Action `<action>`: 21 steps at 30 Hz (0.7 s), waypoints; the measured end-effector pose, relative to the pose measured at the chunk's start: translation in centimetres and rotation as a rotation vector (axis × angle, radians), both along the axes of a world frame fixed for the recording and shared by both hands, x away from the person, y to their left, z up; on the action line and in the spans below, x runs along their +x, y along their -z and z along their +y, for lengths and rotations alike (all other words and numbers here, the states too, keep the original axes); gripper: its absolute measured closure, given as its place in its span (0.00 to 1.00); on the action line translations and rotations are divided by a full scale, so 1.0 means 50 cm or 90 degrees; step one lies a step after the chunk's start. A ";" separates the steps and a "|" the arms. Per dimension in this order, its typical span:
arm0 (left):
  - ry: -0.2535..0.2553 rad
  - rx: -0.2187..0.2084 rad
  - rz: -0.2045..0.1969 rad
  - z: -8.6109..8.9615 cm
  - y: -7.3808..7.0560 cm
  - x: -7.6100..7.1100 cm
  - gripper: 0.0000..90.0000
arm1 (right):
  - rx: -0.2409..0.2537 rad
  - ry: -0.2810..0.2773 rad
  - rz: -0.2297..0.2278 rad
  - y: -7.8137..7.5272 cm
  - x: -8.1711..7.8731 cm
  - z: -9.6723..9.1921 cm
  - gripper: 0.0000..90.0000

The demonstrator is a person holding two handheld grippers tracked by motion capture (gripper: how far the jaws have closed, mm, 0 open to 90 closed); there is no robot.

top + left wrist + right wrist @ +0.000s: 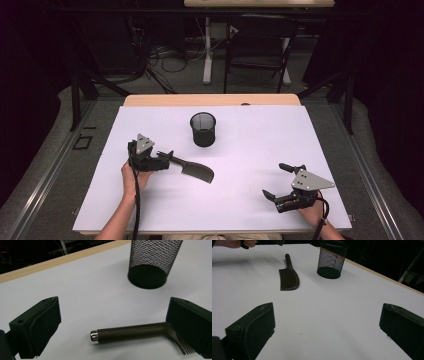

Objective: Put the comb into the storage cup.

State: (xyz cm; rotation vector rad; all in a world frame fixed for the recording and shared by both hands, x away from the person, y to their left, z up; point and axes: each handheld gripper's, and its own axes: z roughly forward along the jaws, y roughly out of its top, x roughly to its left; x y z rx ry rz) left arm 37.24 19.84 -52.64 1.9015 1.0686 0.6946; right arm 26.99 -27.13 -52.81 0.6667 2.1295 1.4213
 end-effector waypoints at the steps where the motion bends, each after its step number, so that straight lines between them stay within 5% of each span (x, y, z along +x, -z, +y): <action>1: -0.002 -0.002 0.001 0.000 0.000 0.002 0.00 | 0.000 0.000 0.000 0.000 0.000 0.000 0.00; 6: -0.018 0.000 0.013 -0.003 0.004 0.018 0.05 | 0.002 -0.001 0.001 0.001 0.002 0.000 0.00; 11: -0.016 0.008 0.020 -0.008 0.007 0.026 0.23 | 0.001 -0.001 0.007 0.002 0.001 0.000 0.00; 21: 0.011 0.012 0.065 -0.006 0.024 0.038 0.84 | -0.005 -0.008 0.005 0.004 0.004 0.003 0.00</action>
